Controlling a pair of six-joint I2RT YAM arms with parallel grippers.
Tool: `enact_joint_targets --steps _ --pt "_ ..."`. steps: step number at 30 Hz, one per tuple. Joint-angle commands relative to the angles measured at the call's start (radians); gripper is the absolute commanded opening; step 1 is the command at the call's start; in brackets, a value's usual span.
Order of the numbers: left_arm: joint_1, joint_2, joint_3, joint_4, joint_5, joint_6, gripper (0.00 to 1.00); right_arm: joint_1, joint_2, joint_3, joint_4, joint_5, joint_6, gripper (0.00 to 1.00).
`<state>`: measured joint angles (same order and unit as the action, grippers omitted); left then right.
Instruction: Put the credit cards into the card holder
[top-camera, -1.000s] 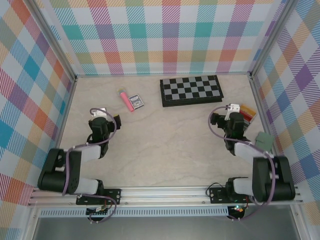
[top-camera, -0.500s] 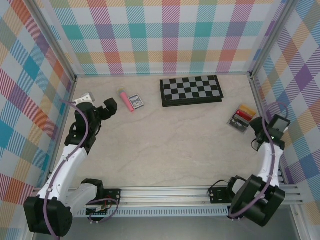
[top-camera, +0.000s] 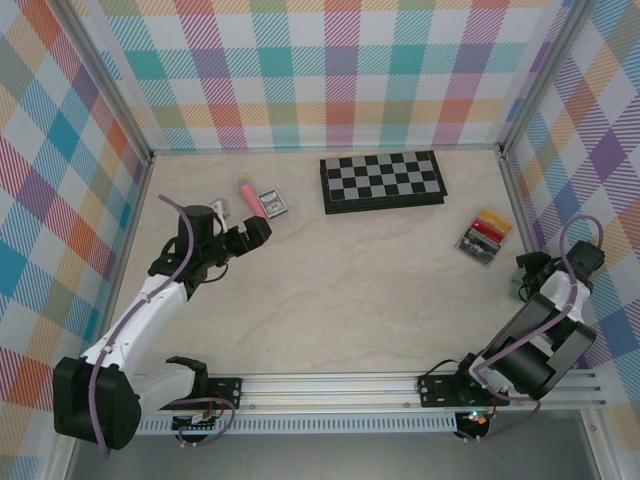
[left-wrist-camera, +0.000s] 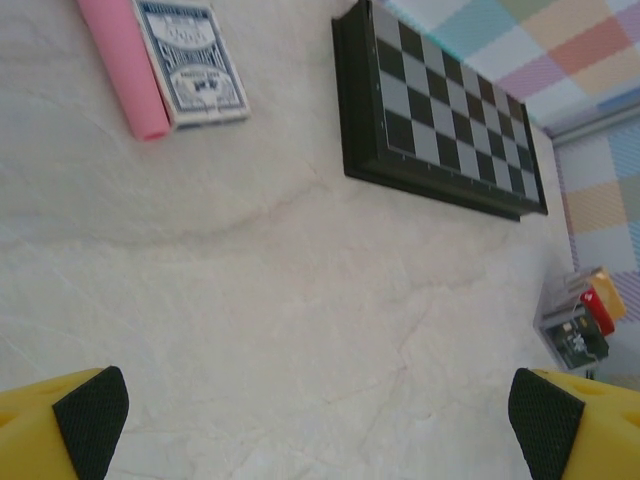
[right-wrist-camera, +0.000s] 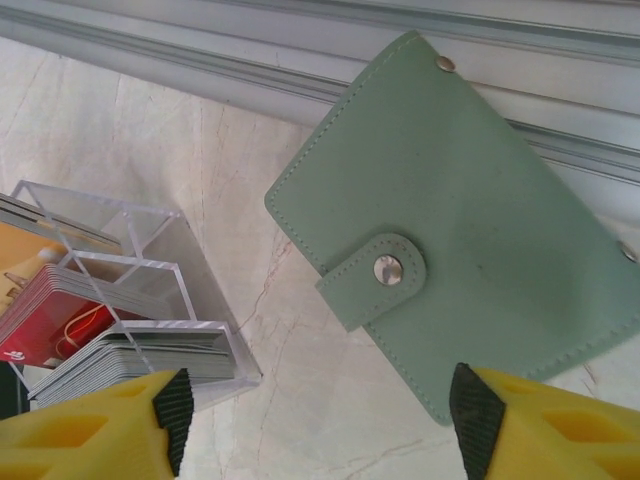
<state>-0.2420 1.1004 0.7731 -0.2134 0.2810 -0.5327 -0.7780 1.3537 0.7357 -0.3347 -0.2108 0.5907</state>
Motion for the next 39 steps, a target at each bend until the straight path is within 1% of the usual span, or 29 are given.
enact_joint_targets --steps 1,5,10,12,16,18,23,25,28,31,34,36,38,39 --pt "-0.030 0.014 0.025 -0.003 0.021 -0.015 1.00 -0.008 0.049 0.020 0.063 -0.059 0.012 0.68" --pt "-0.056 0.037 0.033 -0.004 0.015 -0.017 1.00 -0.009 0.087 0.001 0.093 -0.068 0.009 0.65" --pt "-0.072 0.065 0.046 -0.016 0.009 -0.013 1.00 -0.009 0.105 -0.017 -0.031 0.023 0.026 0.64" --pt "-0.075 0.076 0.049 -0.019 0.007 -0.013 1.00 -0.009 0.098 -0.032 -0.077 0.028 0.017 0.62" --pt "-0.082 0.093 0.047 -0.017 0.003 -0.014 1.00 -0.007 0.055 -0.084 -0.142 0.030 0.002 0.61" --pt "-0.084 0.104 0.047 -0.020 0.003 -0.014 1.00 -0.006 0.037 -0.093 -0.185 -0.013 -0.024 0.60" --pt "-0.089 0.110 0.039 -0.023 0.004 -0.013 1.00 0.010 -0.074 -0.124 -0.240 -0.052 -0.073 0.60" --pt "-0.089 0.111 0.037 -0.017 0.007 -0.015 1.00 0.010 -0.119 -0.098 -0.252 -0.026 -0.082 0.60" --pt "-0.094 0.117 0.043 -0.012 0.020 -0.016 1.00 0.010 -0.146 -0.026 -0.243 0.058 -0.085 0.58" --pt "-0.101 0.123 0.045 -0.004 0.024 -0.019 1.00 0.009 -0.107 0.003 -0.135 0.106 -0.054 0.57" --pt "-0.110 0.131 0.054 -0.003 0.033 -0.021 1.00 0.010 -0.001 0.049 -0.072 0.151 -0.021 0.57" --pt "-0.122 0.136 0.054 -0.001 0.031 -0.022 1.00 0.009 0.083 0.075 -0.034 0.154 -0.011 0.57" --pt "-0.133 0.142 0.053 -0.001 0.026 -0.025 1.00 0.009 0.183 0.112 -0.032 0.159 -0.007 0.56" --pt "-0.136 0.145 0.055 -0.004 0.025 -0.025 1.00 0.010 0.225 0.138 -0.060 0.156 -0.008 0.55"
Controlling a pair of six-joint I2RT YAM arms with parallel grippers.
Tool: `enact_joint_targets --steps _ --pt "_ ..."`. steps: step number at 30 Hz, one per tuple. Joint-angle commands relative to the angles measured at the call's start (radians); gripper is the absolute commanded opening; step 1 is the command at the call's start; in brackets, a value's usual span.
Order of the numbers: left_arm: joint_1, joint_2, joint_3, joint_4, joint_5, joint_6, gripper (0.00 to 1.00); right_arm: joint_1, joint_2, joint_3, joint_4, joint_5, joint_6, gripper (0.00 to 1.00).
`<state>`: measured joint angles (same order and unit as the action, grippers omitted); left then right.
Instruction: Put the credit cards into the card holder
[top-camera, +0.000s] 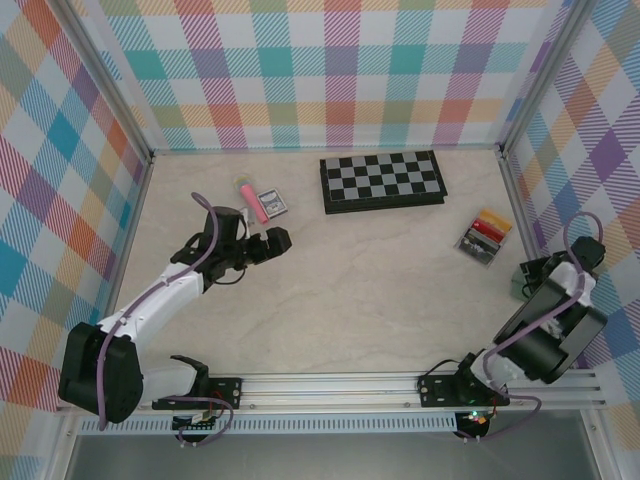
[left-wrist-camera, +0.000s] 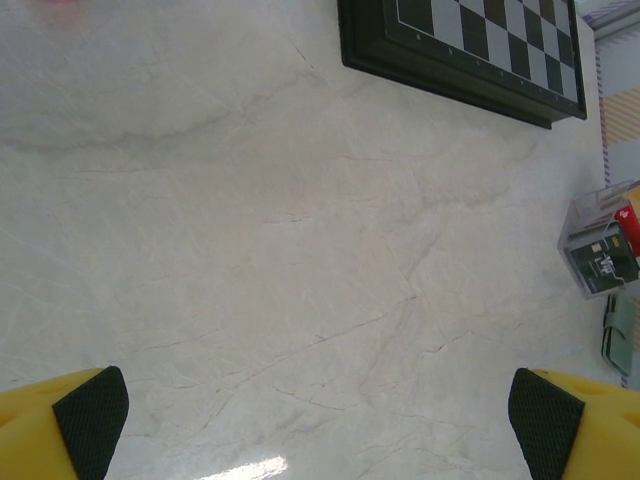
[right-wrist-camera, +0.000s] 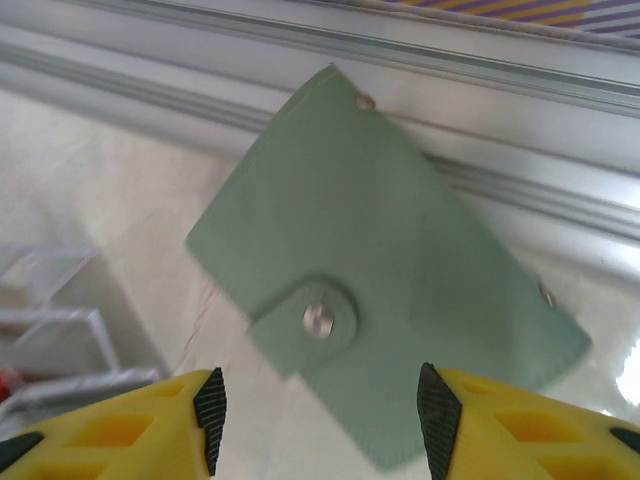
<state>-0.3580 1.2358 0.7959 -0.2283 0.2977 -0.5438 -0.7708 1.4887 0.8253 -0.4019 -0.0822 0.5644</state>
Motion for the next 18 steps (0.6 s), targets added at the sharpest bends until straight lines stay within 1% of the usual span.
enact_joint_targets --steps 1,3,6,8,9,10,11,13,15,18 --pt "-0.026 0.011 0.032 0.009 0.007 -0.013 1.00 0.003 0.139 0.074 -0.031 0.016 0.017 0.53" --pt "-0.032 0.014 0.023 0.013 -0.005 -0.014 1.00 0.007 0.207 0.099 -0.090 -0.025 0.003 0.47" --pt "-0.039 0.025 0.016 0.020 -0.015 -0.020 1.00 0.035 0.241 0.091 -0.179 -0.020 -0.025 0.45" --pt "-0.039 0.038 0.017 0.022 -0.015 -0.020 1.00 0.054 0.226 0.046 -0.205 -0.018 -0.046 0.45" --pt "-0.039 0.040 0.018 0.023 -0.017 -0.020 1.00 0.058 0.213 0.028 -0.208 -0.026 -0.060 0.39" --pt "-0.039 0.048 0.021 0.023 -0.017 -0.020 1.00 0.058 0.196 0.011 -0.224 -0.023 -0.076 0.40" --pt "-0.039 0.053 0.024 0.021 -0.017 -0.018 1.00 0.090 0.176 0.001 -0.245 -0.022 -0.095 0.41" --pt "-0.040 0.061 0.037 0.011 -0.016 -0.017 1.00 0.110 0.143 0.000 -0.283 0.003 -0.115 0.40" --pt "-0.041 0.066 0.044 0.010 -0.012 -0.012 1.00 0.138 0.123 -0.006 -0.317 -0.045 -0.119 0.41" --pt "-0.043 0.072 0.043 0.009 -0.037 -0.012 1.00 0.200 0.060 -0.074 -0.333 -0.040 -0.091 0.42"
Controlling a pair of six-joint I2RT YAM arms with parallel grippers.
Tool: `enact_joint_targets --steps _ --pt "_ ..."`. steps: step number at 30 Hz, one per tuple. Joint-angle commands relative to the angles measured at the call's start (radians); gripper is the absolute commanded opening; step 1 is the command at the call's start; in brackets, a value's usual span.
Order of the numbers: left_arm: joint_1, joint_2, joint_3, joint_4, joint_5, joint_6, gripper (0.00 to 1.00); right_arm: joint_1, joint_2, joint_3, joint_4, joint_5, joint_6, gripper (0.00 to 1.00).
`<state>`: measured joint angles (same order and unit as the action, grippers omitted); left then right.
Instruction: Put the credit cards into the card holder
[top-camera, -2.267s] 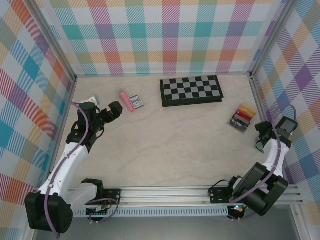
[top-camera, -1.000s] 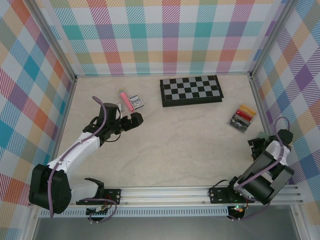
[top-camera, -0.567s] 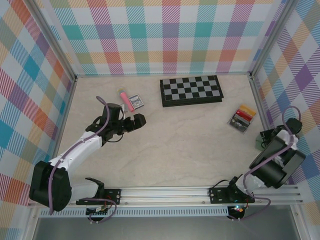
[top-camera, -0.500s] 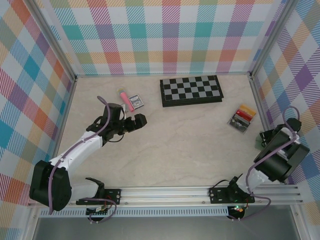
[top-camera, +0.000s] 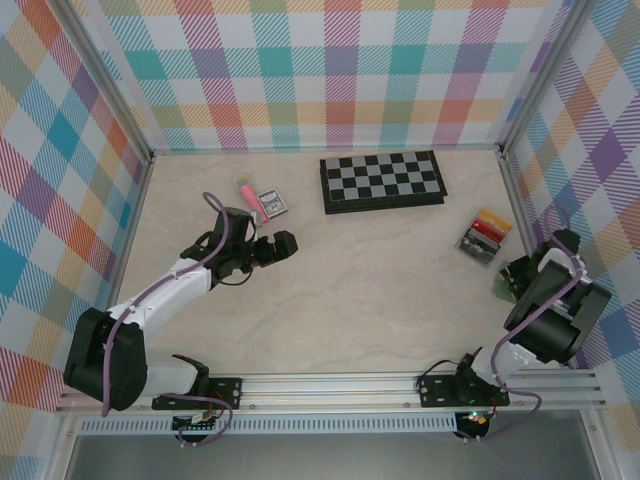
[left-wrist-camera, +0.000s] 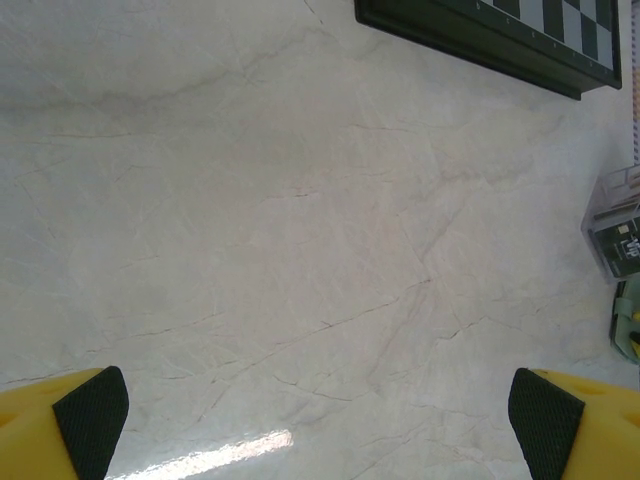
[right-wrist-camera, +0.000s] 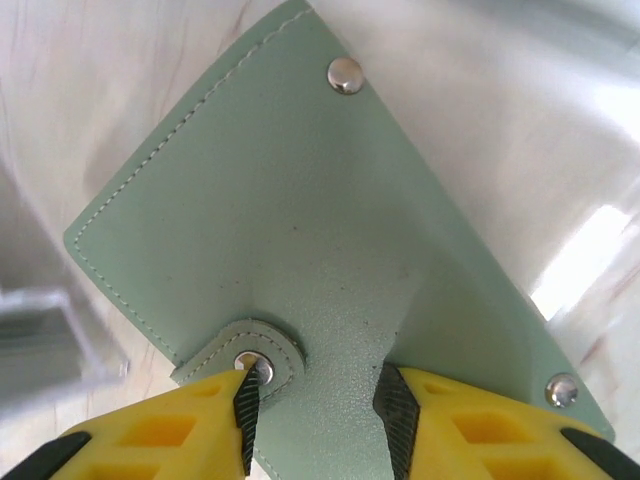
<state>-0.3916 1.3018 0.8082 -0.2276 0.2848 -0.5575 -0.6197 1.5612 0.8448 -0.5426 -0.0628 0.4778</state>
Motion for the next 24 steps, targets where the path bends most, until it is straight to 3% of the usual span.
enact_joint_targets --steps 1,10,20,24 --pt "-0.009 0.011 0.032 0.012 -0.027 -0.003 1.00 0.062 -0.049 -0.121 -0.192 -0.061 0.017 0.42" --pt "-0.013 0.022 0.027 0.003 -0.027 0.004 1.00 0.264 -0.203 -0.201 -0.230 -0.146 0.107 0.43" --pt "-0.013 -0.029 -0.013 -0.006 -0.048 -0.001 1.00 0.820 -0.289 -0.270 -0.082 -0.216 0.208 0.44" --pt "-0.013 -0.037 -0.017 -0.006 -0.046 -0.001 1.00 0.969 -0.324 -0.178 -0.054 -0.238 0.108 0.48"
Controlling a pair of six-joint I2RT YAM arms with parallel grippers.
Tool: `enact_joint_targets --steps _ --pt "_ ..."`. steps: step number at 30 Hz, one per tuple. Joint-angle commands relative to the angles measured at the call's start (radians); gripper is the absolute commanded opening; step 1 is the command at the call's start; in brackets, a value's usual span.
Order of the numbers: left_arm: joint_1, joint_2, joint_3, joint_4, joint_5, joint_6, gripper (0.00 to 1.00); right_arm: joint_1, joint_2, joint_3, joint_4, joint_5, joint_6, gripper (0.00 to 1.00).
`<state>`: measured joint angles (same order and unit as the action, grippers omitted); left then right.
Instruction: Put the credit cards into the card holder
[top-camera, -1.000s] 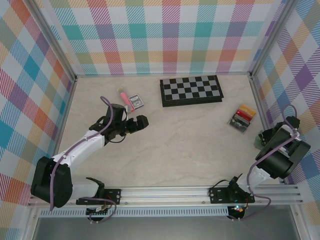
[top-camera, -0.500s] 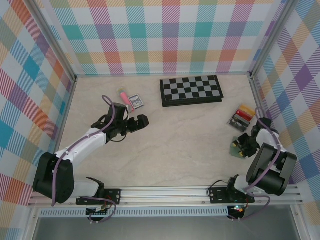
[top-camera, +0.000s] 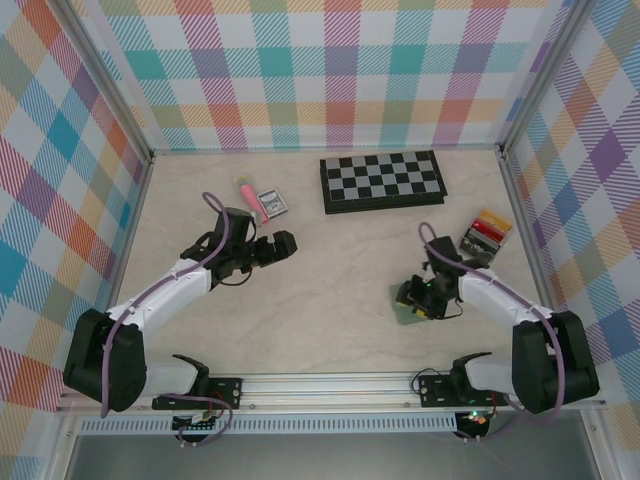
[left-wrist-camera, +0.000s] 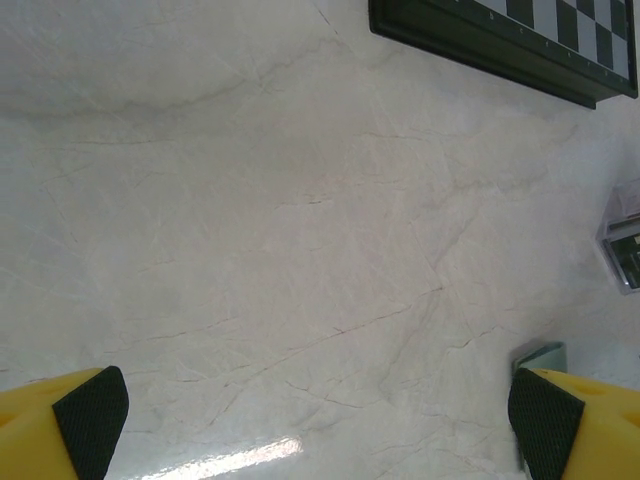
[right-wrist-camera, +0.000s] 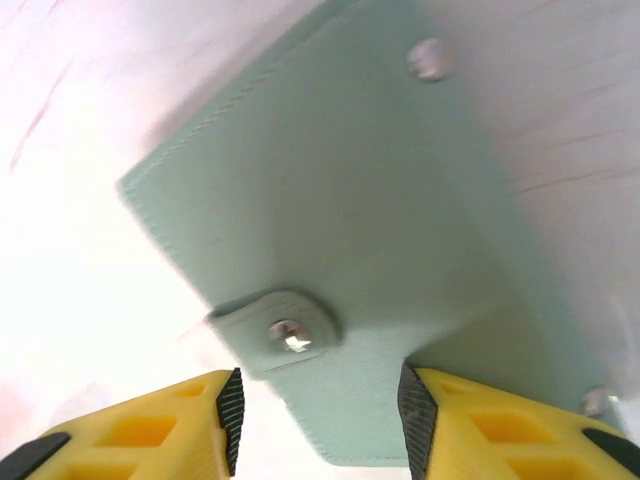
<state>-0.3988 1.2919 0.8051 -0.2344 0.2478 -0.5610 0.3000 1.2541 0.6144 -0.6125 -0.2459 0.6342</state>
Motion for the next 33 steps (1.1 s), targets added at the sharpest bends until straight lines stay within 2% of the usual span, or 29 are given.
enact_joint_targets --steps 1,4,6,11,17,21,23,29,31,33 --pt "-0.006 -0.027 -0.014 0.003 -0.004 -0.001 1.00 0.049 -0.010 0.090 -0.020 -0.043 -0.085 0.49" --pt "-0.006 -0.028 -0.004 -0.004 0.009 -0.003 1.00 0.047 0.021 0.192 -0.142 0.165 -0.096 0.53" --pt "-0.008 -0.036 -0.006 -0.004 0.011 -0.006 1.00 0.047 0.073 0.230 -0.143 0.215 -0.088 0.52" --pt "-0.008 -0.059 -0.013 -0.024 0.006 -0.009 1.00 0.047 0.263 0.309 -0.089 0.108 -0.060 0.45" --pt "-0.008 -0.103 -0.021 -0.081 -0.028 0.011 1.00 0.080 0.403 0.357 -0.077 0.121 -0.032 0.47" --pt "-0.008 -0.117 -0.018 -0.101 -0.052 0.017 1.00 0.145 0.503 0.432 -0.045 0.042 -0.132 0.47" --pt "-0.008 -0.130 -0.021 -0.111 -0.071 0.013 1.00 0.208 0.543 0.487 -0.050 0.007 -0.224 0.47" --pt "-0.007 -0.193 -0.041 -0.144 -0.168 -0.001 1.00 0.380 0.527 0.591 -0.083 -0.153 -0.482 0.47" --pt "-0.007 -0.204 -0.051 -0.129 -0.158 -0.003 1.00 0.415 0.454 0.586 -0.075 -0.146 -0.503 0.47" --pt "-0.008 -0.200 -0.059 -0.104 -0.121 -0.003 1.00 0.413 0.383 0.548 -0.057 -0.059 -0.431 0.47"
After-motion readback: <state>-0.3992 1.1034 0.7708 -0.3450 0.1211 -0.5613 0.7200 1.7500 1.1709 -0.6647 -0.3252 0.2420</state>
